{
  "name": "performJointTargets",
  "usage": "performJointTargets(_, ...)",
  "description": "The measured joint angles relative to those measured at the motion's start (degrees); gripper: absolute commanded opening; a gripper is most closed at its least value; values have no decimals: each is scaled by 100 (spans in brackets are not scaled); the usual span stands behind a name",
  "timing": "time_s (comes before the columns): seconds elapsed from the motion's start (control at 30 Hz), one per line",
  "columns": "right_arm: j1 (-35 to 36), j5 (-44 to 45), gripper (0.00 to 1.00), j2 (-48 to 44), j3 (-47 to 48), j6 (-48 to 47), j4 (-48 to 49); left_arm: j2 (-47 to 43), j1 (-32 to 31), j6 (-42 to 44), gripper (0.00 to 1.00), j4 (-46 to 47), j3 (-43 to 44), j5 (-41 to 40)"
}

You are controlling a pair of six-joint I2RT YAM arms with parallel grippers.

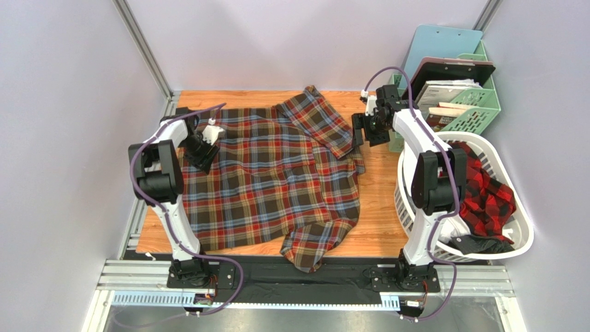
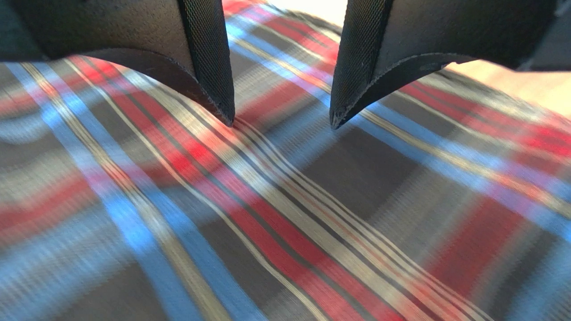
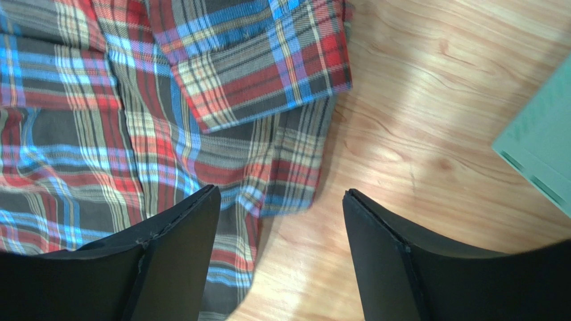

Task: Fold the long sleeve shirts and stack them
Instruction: Flatten the shirt out

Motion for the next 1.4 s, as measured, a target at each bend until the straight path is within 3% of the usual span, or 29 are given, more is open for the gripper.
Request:
performJointTargets(0.27, 33, -238, 68, 612, 37, 348, 291, 466, 0, -2, 60, -33, 699, -181)
performJointTargets(0.5, 79, -284, 62, 684, -855, 450, 627, 468, 0, -2, 60, -33, 706, -168)
performJointTargets(0.6, 76, -273, 56, 516, -1134, 448, 852, 468, 0, -4, 60, -31, 697, -153)
performJointTargets(0.93, 35, -107, 55, -398, -2369, 374, 863, 245, 0, 13, 62, -28, 420, -107)
performJointTargets(1.2, -33, -70, 49, -472, -1812, 310, 343, -258, 0, 17, 64, -26, 269, 85)
performJointTargets(1.4, 136, -153, 43, -472, -1410, 315, 463, -542, 0, 15, 65, -26, 92, 199)
